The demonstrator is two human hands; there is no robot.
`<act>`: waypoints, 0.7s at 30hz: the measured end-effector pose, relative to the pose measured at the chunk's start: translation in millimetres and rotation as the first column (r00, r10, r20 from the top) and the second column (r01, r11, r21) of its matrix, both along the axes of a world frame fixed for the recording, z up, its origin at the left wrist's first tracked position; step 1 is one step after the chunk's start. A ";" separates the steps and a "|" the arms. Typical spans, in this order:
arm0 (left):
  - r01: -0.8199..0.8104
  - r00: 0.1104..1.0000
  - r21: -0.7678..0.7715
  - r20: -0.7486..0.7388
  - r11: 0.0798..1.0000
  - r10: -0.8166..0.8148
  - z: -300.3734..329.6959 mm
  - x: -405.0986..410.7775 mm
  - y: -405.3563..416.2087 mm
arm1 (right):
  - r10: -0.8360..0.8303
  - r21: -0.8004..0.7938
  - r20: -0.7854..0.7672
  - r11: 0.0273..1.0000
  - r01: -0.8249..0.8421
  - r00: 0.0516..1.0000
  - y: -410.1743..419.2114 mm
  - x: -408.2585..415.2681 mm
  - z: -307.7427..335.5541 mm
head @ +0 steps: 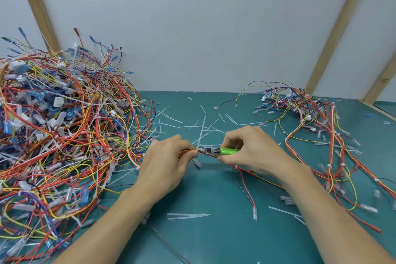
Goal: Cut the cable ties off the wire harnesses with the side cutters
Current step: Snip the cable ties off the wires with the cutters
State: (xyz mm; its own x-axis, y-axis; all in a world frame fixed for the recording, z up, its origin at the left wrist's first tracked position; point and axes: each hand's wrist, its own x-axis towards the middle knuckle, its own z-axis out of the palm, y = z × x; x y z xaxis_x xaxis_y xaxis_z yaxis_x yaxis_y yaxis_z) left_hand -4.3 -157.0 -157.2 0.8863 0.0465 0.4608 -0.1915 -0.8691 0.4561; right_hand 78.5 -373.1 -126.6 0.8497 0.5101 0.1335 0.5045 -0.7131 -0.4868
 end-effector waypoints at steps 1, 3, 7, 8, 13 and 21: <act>0.001 1.000 -0.001 0.001 1.000 -0.001 -0.1 0.0 0.1 | -0.008 -0.010 0.008 1.000 0.008 1.000 0.0 -0.4 0.2; 0.004 1.000 -0.005 0.006 1.000 -0.004 -0.2 0.4 0.3 | -0.019 -0.021 0.018 1.000 0.019 1.000 0.1 -1.3 0.6; 0.011 1.000 -0.008 0.013 1.000 -0.011 -0.5 1.2 0.8 | -0.027 -0.026 0.016 0.999 0.028 1.000 1.5 -2.5 1.6; 0.011 1.000 -0.009 0.012 1.000 -0.011 -0.6 1.6 0.9 | -0.028 -0.027 0.017 0.999 0.029 0.999 1.7 -2.5 1.7; 0.006 1.000 -0.018 0.020 1.000 -0.005 -1.4 1.4 1.0 | -0.037 -0.022 0.035 0.999 0.038 0.999 0.9 -2.3 0.1; 0.011 1.000 -0.053 0.022 0.999 -0.009 -2.0 1.9 2.3 | -0.124 0.258 -0.050 0.957 0.133 0.991 -1.0 7.6 -4.2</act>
State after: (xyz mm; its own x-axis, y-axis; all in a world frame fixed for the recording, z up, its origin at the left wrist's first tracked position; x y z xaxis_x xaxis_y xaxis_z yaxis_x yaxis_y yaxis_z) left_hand -2.4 -154.7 -159.2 0.8765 0.0624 0.4773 -0.2106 -0.8419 0.4968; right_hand 86.1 -374.1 -130.8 0.9121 0.3475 0.2175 0.3971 -0.6175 -0.6790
